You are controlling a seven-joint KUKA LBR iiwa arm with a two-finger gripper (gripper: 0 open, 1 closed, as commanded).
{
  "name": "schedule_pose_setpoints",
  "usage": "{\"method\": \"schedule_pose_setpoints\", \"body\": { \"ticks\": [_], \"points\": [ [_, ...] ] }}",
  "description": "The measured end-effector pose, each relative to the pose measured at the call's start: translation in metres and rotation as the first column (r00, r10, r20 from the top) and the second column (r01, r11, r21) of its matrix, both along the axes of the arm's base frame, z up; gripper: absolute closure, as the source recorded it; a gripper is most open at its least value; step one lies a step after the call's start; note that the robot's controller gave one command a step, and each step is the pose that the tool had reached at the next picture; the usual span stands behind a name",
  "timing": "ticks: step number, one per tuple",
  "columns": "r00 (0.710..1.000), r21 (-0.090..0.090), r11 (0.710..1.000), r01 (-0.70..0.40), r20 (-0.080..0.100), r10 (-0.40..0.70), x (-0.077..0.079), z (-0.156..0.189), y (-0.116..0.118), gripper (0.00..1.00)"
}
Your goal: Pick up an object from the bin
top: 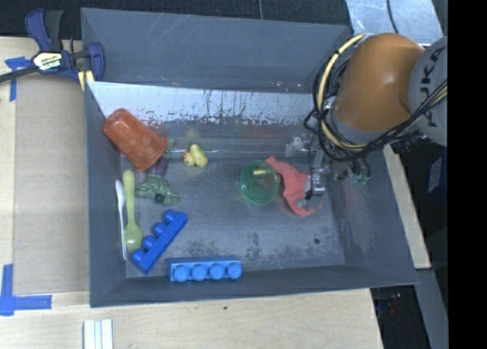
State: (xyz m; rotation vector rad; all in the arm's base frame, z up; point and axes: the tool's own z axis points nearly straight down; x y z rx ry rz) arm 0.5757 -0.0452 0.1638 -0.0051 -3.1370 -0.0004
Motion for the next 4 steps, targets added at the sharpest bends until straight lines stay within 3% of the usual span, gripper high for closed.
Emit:
{"method": "schedule_pose_setpoints", "body": {
  "ticks": [1,2,3,4],
  "points": [
    [1.0,-0.001,1.0,-0.001,0.008,0.001,0.002,0.005,0.0,0.0],
    [0.993,0.0,0.993,0.117,0.012,-0.117,0.012,-0.013,-0.002,0.0],
    [0.9,0.002,0.9,0.435,0.01,-0.435,0.008,-0.045,-0.02,0.0],
    [0.937,0.003,0.937,0.35,0.016,-0.35,0.031,-0.072,-0.026,0.0]
  ]
}}
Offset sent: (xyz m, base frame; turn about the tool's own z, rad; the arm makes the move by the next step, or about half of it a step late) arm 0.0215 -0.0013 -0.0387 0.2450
